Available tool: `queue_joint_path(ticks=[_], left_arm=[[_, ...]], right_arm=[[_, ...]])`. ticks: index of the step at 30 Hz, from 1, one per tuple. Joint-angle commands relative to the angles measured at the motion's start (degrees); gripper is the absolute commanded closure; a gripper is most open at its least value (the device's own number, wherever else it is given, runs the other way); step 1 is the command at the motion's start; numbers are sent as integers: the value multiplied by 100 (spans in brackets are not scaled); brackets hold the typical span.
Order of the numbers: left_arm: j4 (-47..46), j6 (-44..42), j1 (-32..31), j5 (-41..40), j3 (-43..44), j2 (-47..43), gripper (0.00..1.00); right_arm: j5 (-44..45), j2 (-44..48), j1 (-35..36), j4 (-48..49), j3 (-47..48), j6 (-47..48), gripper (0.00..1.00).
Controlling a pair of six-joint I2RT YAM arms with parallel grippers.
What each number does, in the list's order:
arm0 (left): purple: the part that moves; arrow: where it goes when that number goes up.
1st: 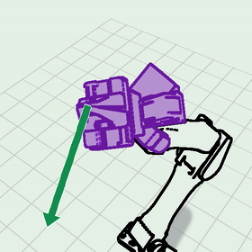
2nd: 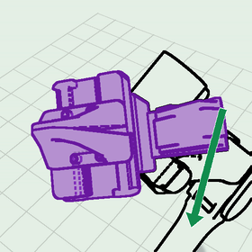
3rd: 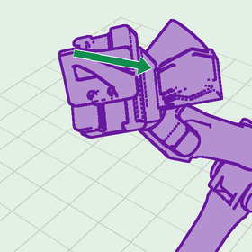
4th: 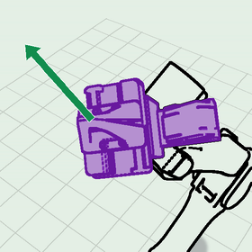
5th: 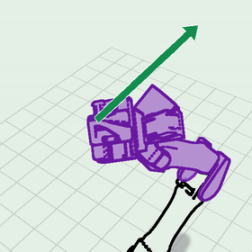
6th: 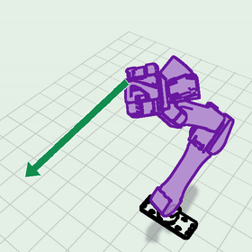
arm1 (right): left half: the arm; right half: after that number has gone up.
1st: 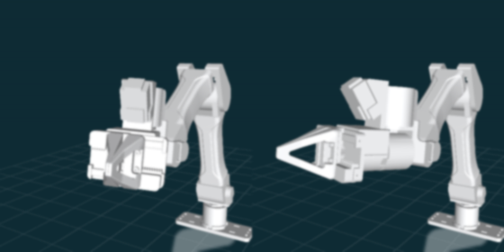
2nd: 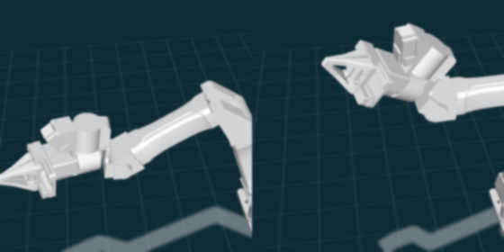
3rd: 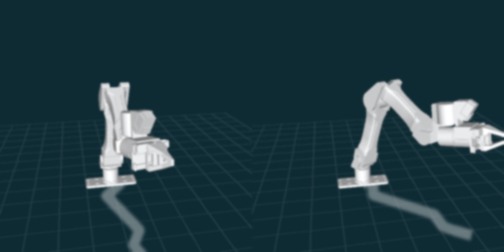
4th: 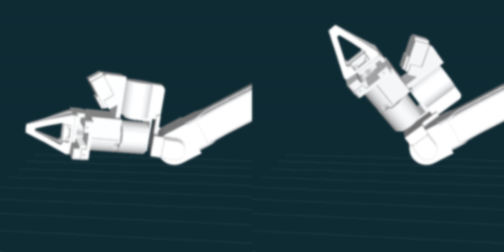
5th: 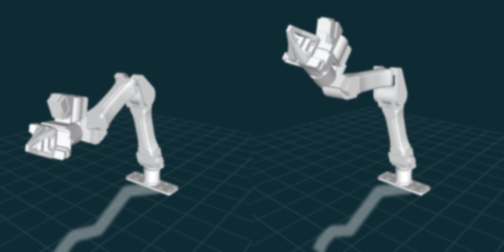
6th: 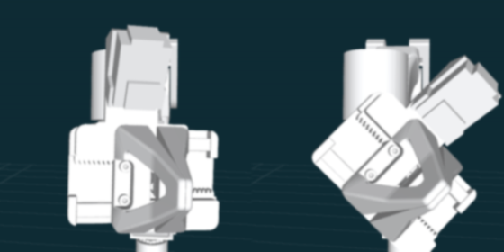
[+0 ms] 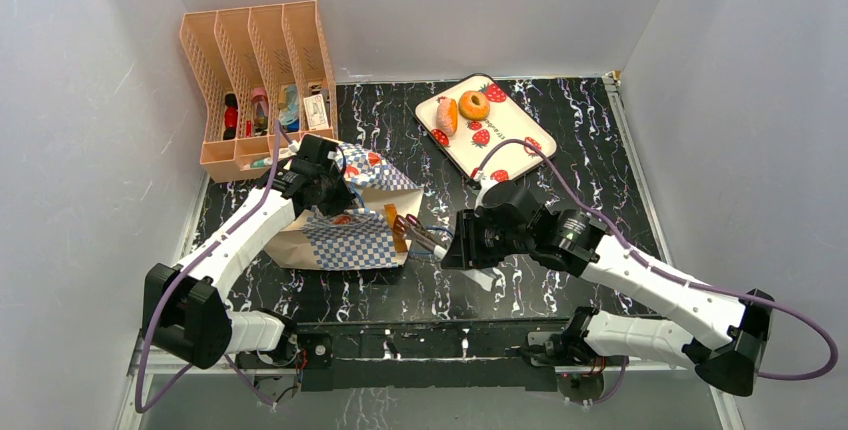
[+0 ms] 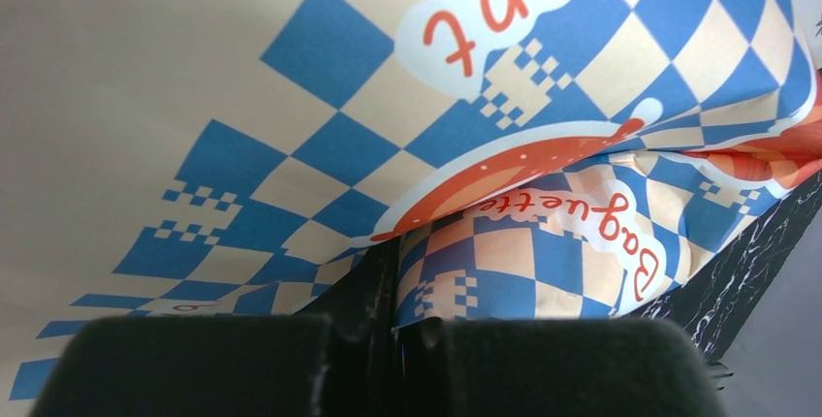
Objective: Take the fake bread out of the paper bag
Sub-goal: Pick up the fake bread from the paper bag.
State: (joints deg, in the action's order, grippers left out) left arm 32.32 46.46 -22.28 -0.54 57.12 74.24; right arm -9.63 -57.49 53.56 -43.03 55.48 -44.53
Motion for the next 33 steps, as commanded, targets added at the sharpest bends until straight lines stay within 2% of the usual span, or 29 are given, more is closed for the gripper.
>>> queue_joint_path(ticks=[1, 17, 33], left_arm=[[-18, -105, 38, 136, -3, -204, 100], [64, -192, 33, 168, 38, -291, 100], [124, -199, 40, 267, 105, -372, 100]], right_arm=[[-44, -44, 20, 384, 304, 184, 69], [66, -428, 289, 338, 539, 243, 67], [842, -1175, 905, -224, 921, 434, 65]])
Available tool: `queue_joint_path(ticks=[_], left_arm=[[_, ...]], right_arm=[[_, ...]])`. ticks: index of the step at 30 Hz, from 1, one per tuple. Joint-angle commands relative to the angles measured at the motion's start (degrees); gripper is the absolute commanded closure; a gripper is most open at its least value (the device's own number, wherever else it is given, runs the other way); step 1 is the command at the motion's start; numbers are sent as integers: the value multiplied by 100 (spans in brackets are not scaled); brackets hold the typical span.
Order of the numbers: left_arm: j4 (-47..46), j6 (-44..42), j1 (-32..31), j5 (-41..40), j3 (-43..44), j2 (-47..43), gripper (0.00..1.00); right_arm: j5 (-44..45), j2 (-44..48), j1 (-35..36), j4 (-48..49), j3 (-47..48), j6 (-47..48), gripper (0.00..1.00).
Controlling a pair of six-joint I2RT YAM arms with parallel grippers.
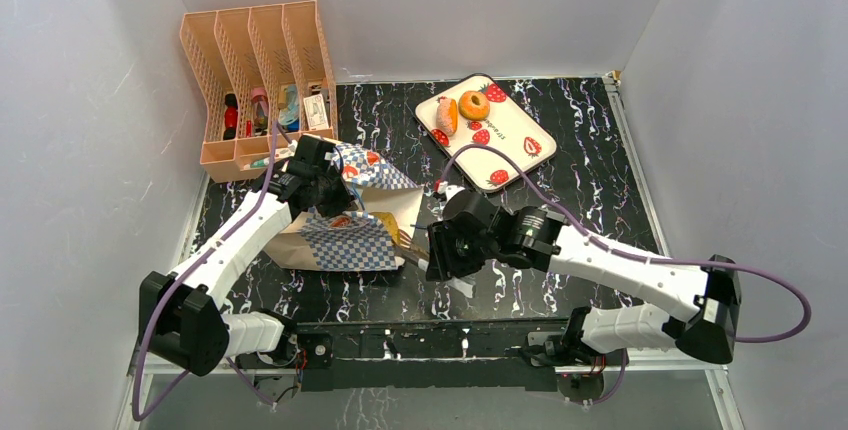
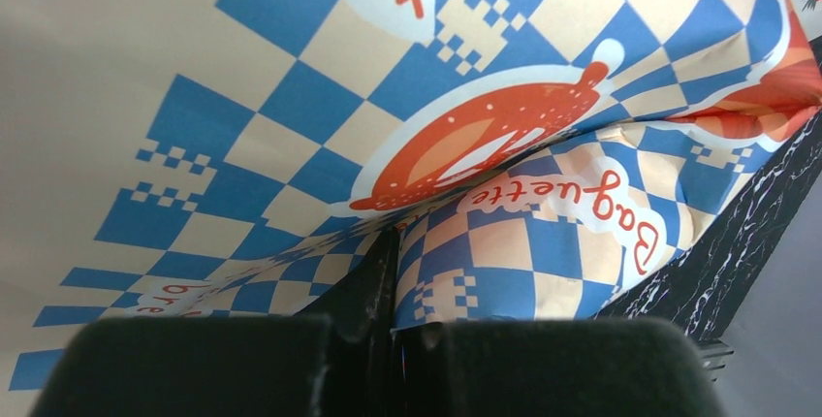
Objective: Take the fake bread out of the paper bag
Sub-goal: Pick up the fake bread from the paper bag.
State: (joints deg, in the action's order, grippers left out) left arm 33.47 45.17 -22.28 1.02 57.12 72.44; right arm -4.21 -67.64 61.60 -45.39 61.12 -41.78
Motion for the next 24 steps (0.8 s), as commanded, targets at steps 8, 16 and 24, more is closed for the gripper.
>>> queue_joint_path(ticks=[8, 16, 24], left_arm=[[88, -168, 36, 92, 141, -229, 100], [281, -330, 40, 148, 175, -245, 100], [362, -412, 34, 216, 125, -343, 100]], right_arm=[[540, -118, 115, 170, 90, -59, 65], [534, -65, 107, 605, -289, -371, 64], [363, -147, 45, 1221, -560, -541, 61]])
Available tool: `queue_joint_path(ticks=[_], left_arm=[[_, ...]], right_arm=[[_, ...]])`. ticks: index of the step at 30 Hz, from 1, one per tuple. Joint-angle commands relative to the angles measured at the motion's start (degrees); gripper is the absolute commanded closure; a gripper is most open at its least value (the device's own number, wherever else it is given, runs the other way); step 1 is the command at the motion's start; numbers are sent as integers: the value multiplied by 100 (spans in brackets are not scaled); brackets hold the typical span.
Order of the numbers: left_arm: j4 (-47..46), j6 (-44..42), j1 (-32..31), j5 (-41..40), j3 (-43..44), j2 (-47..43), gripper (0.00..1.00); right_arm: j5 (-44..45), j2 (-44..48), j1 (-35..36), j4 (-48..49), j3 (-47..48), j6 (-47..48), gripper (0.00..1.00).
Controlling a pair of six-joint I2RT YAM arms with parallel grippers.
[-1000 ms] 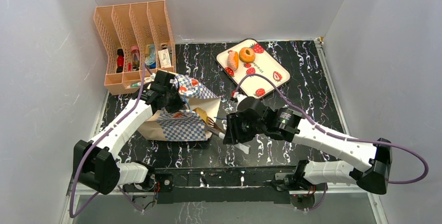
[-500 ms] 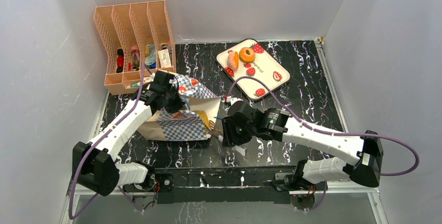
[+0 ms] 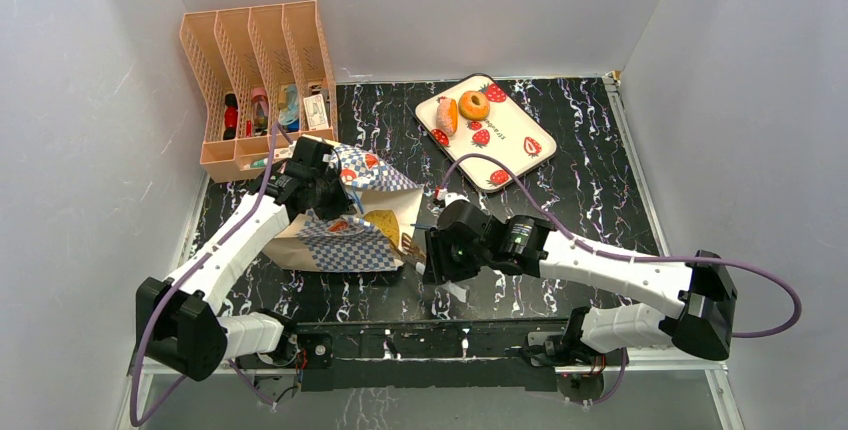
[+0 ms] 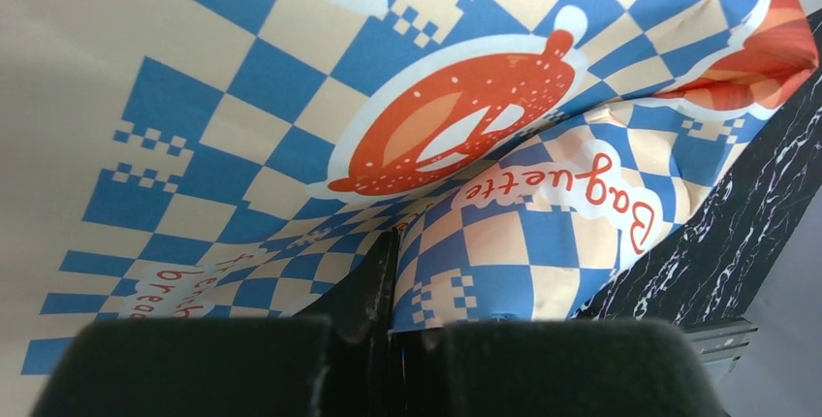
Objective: Take the fake bread out of the paper bag
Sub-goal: Pick up the fake bread from the paper bag.
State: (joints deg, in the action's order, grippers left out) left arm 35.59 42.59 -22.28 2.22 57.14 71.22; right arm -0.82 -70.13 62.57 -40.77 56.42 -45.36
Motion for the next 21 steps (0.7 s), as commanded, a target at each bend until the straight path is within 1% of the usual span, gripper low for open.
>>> queue_joint_path(ticks=[1, 9, 12, 21], left_arm=[[146, -154, 37, 121, 122, -222, 100], [79, -163, 40, 280, 102, -264, 100], [45, -163, 40, 334, 57, -264, 100], [49, -214, 40, 376, 86, -230, 100]], right_arm=[[-56, 102, -92, 870, -144, -227, 61], [-724, 171, -540, 1637, -659, -473, 61], [-857, 133, -632, 1855, -795, -516, 59], [-1137, -43, -774, 2391, -1154, -775, 58]])
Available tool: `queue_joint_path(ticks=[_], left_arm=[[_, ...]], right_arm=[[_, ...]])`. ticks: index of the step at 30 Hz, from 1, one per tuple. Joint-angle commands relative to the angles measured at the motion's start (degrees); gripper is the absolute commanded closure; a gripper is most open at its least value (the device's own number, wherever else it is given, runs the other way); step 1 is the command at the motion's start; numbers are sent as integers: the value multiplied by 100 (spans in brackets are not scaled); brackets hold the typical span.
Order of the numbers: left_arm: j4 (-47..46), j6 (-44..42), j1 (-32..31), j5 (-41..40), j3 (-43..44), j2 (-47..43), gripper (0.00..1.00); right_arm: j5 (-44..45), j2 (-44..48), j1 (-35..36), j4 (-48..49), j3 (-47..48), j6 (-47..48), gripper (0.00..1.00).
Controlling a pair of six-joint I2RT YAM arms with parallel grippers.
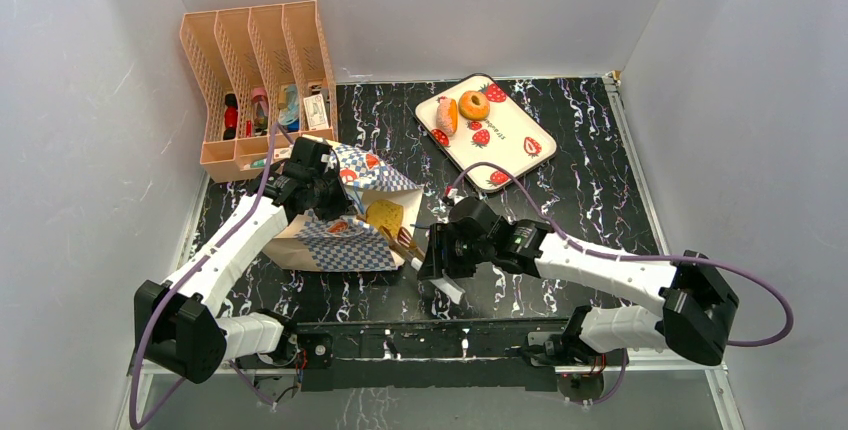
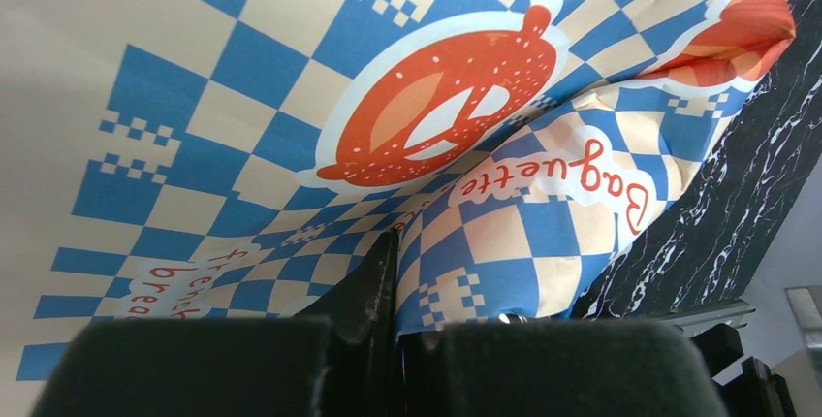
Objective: Take the fake bread out of the paper bag
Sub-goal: Pick up the fake bread from the paper bag.
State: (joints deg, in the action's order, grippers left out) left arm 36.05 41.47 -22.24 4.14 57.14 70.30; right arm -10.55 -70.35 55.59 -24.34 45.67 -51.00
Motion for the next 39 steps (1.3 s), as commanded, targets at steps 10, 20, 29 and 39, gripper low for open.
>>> queue_joint_path(ticks=[10, 20, 29, 39], left_arm=[[9, -183, 33, 201, 77, -97, 100], [-21, -227, 33, 245, -36, -100, 100], [-98, -141, 35, 126, -110, -157, 100], [-413, -124, 35, 249, -369, -368, 100]], right_arm=[[-396, -421, -373, 858, 6, -559, 58], [-953, -1734, -475, 1549, 424, -895, 100], [-1074, -1473, -560, 1265, 593, -788, 100], [-1327, -1324, -910, 648, 862, -467, 83]])
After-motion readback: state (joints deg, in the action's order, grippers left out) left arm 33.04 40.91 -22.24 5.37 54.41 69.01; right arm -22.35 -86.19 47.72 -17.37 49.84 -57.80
